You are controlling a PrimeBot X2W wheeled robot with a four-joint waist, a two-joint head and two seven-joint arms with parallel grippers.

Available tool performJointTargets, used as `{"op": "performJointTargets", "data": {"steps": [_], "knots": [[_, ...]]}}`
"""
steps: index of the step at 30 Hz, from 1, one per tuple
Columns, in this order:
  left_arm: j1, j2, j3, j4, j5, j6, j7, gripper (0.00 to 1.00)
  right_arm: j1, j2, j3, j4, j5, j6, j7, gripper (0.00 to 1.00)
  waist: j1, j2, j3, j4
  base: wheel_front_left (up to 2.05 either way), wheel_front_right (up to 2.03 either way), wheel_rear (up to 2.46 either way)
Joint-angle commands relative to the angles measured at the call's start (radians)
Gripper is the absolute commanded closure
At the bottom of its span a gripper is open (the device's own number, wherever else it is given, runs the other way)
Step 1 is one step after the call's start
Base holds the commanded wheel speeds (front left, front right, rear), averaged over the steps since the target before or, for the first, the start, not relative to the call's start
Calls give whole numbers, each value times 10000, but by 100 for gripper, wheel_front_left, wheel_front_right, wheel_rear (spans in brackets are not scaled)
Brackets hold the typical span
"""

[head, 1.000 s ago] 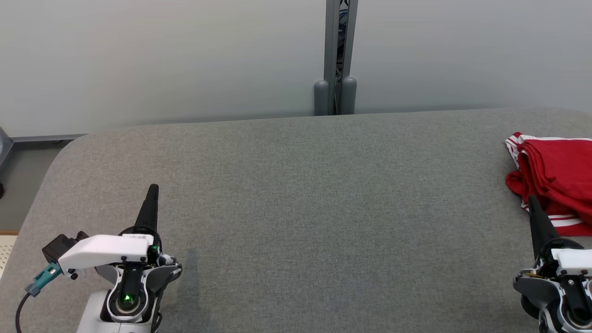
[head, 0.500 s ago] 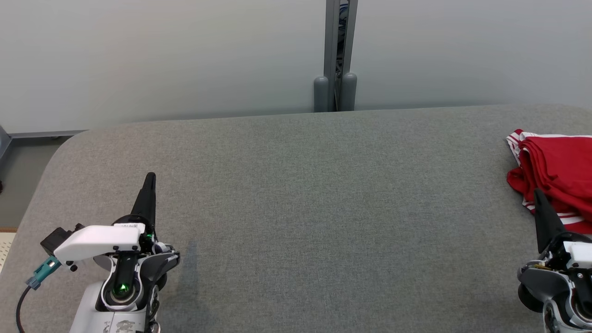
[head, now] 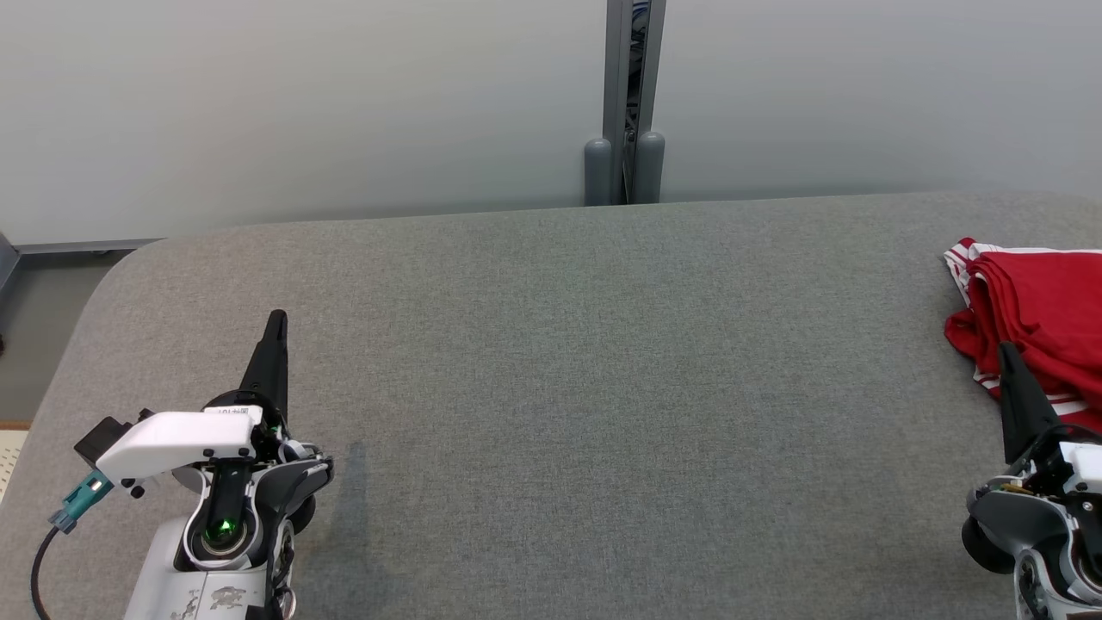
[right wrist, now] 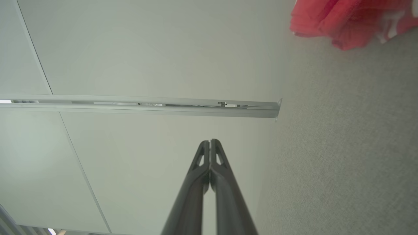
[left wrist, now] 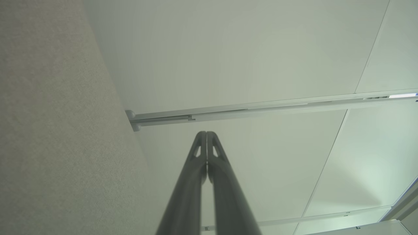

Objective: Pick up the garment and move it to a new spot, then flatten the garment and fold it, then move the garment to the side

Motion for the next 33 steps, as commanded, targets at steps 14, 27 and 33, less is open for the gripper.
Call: {"op": "performJointTargets", "data": {"steps": [14, 27, 33], "knots": [[-67, 52, 36, 3, -45, -36, -1, 100, -96, -24, -79, 4, -36, 0, 60, 100, 0, -1, -1, 0, 0, 0, 0], [-67, 52, 36, 2, -46, -36, -1, 100, -102, -4, -103, 4, -54, 0, 82, 100, 0, -1, -1, 0, 0, 0, 0], [-66, 52, 35, 1, -40, -36, -2, 100, -104, 3, -116, 5, -59, 0, 94, 100, 0, -1, -1, 0, 0, 0, 0]]}}
